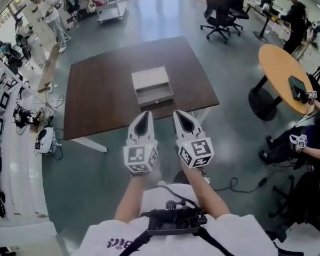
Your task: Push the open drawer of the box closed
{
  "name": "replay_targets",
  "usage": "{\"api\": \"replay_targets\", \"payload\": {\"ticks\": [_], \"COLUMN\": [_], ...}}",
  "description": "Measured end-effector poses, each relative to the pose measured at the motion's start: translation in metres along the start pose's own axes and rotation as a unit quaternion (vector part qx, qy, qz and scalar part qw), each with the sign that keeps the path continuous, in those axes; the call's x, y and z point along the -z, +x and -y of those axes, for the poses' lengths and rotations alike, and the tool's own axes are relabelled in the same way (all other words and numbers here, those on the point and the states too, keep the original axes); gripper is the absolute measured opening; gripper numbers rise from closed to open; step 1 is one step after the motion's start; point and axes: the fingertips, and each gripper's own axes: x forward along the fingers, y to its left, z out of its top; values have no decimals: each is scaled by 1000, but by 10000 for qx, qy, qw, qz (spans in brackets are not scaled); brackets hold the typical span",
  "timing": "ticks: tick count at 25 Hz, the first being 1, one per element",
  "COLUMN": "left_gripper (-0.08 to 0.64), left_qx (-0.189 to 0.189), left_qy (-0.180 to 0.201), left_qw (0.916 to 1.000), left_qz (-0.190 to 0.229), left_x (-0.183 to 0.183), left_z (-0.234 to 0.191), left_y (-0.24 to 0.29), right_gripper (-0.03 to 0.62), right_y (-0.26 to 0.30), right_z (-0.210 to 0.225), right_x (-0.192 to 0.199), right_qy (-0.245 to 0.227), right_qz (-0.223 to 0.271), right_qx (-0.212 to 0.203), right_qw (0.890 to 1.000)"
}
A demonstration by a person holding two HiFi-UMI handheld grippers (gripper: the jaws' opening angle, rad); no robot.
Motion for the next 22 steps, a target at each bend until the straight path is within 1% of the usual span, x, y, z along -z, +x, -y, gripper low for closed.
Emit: {"api": "replay_targets", "payload": {"ticks": [3, 6, 10, 12, 14, 18, 20, 22], "left_gripper": [9, 9, 9, 9, 9, 10, 10, 9], "left_qx": [1, -127, -287, -366, -510, -931, -1061, -1144], "left_qy": [-23, -2, 102, 157, 150, -10, -19, -10], "left_qw": [10000, 9999, 9995, 9990, 9985, 9954, 9939, 9930], "left_qz": [-17, 57, 119, 183, 158, -230, -301, -294], "left_x": [4, 7, 4, 3, 13, 50, 54, 53], "left_z": [10, 21, 29, 31, 33, 28, 13, -7], "left_y": [22, 52, 85, 98, 110, 134, 136, 138], "right_gripper": [3, 3, 3, 3, 3, 3, 3, 3], "right_y": [4, 17, 31, 40, 49, 62, 74, 91], "right_z": [25, 59, 94, 110, 129, 159, 157, 147], "right_x": [2, -3, -21, -21, -7, 30, 43, 50], "right_qy": [41, 58, -104, -129, -150, 93, 170, 125], "right_qz": [-19, 8, 160, 133, -97, -542, -681, -749], "right_qx": [9, -135, -248, -273, -357, -716, -827, -925], "right_qw": [10000, 9999, 9995, 9995, 9992, 9959, 9941, 9928]}}
